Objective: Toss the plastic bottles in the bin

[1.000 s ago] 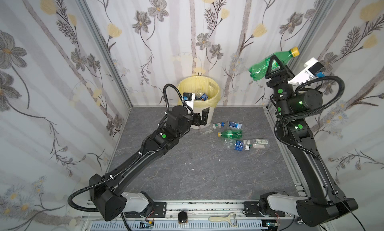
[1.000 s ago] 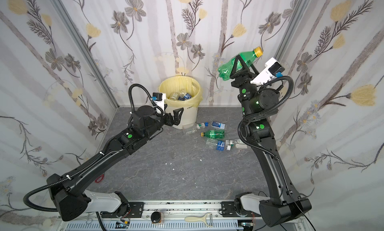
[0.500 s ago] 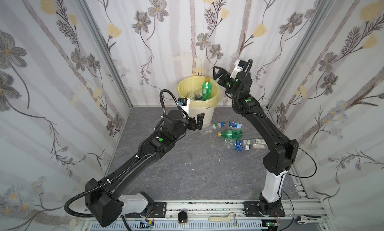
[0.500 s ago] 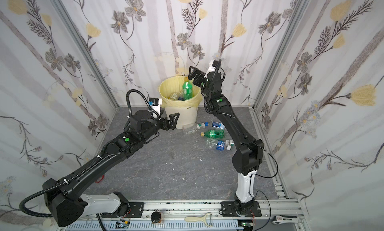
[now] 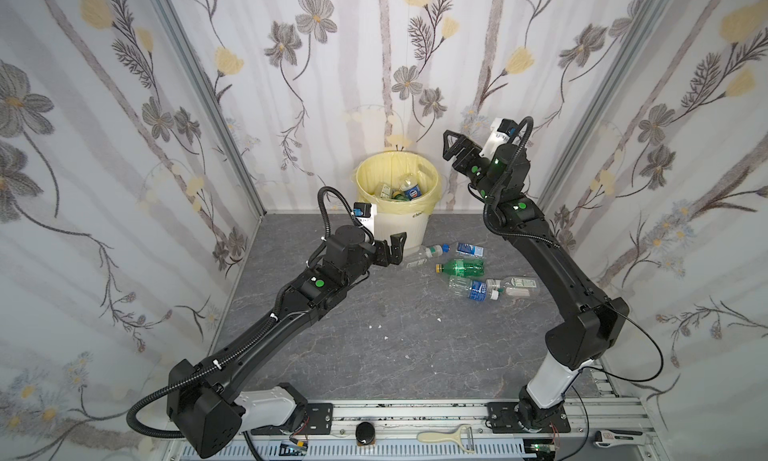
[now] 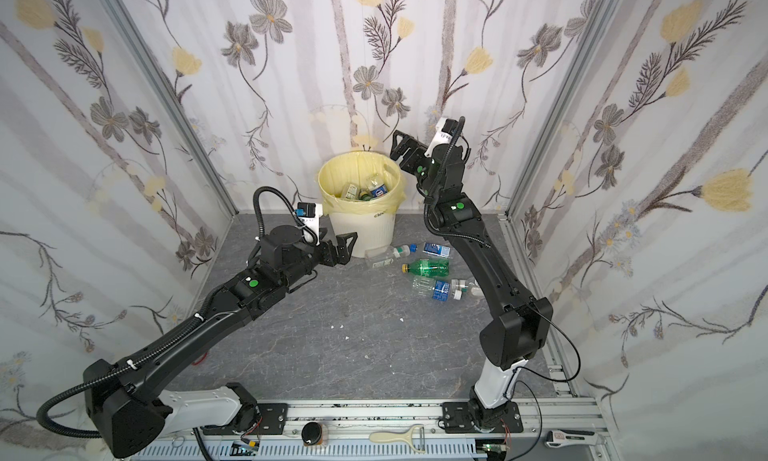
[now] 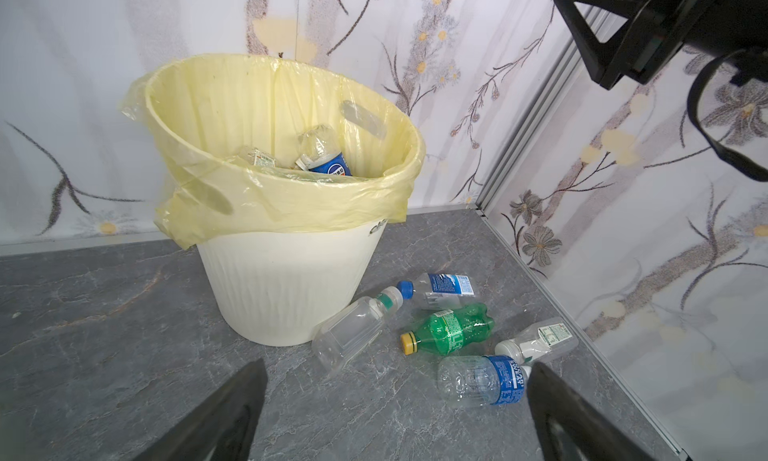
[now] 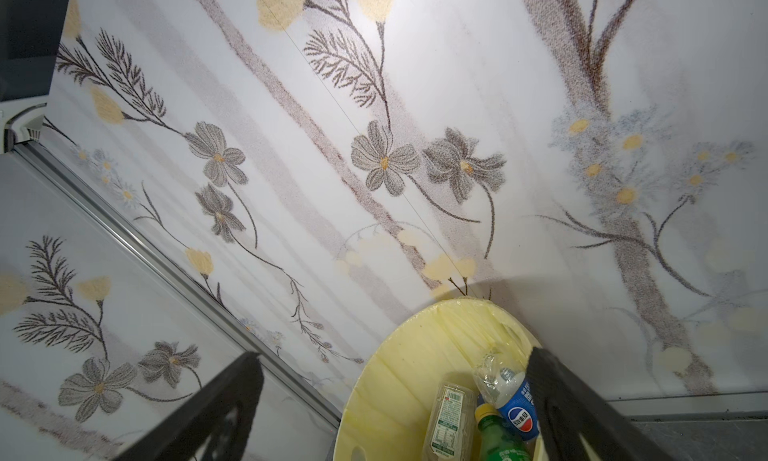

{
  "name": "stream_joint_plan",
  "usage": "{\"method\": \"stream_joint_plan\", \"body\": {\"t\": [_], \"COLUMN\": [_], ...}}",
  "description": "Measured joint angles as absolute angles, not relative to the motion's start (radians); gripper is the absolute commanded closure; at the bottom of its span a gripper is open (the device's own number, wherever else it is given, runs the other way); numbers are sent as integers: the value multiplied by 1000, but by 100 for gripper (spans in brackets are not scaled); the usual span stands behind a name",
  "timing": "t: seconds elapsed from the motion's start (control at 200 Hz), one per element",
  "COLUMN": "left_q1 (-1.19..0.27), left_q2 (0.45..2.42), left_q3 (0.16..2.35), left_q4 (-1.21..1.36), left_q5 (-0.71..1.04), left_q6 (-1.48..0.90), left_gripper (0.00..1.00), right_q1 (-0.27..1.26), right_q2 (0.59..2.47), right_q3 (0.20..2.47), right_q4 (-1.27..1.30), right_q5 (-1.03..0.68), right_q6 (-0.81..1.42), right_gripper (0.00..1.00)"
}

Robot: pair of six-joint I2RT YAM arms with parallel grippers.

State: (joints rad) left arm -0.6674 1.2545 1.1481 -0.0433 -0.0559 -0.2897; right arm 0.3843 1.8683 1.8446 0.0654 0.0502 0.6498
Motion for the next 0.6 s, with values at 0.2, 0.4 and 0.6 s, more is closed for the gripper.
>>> {"method": "stream_joint_plan", "body": {"t": [0.2, 0.4, 0.6], "left_q1": [-668, -668, -689], "left_q2": [1274, 1311, 1338], "left_q3": [1144, 1121, 1081], "left_q4": [-36, -38, -32], "left_q5": [-27, 4, 30], "left_q6": [-342, -418, -474], "left_gripper": [0, 0, 0], "right_q1": [335, 267, 241], "right_q2": [1734, 1576, 1426], "right_q3": [1642, 1361, 1065], "right_q4": [78, 64, 60], "right_q5": [28, 6, 7], "right_q6": [645, 641, 620], "right_gripper": [0, 0, 0]}}
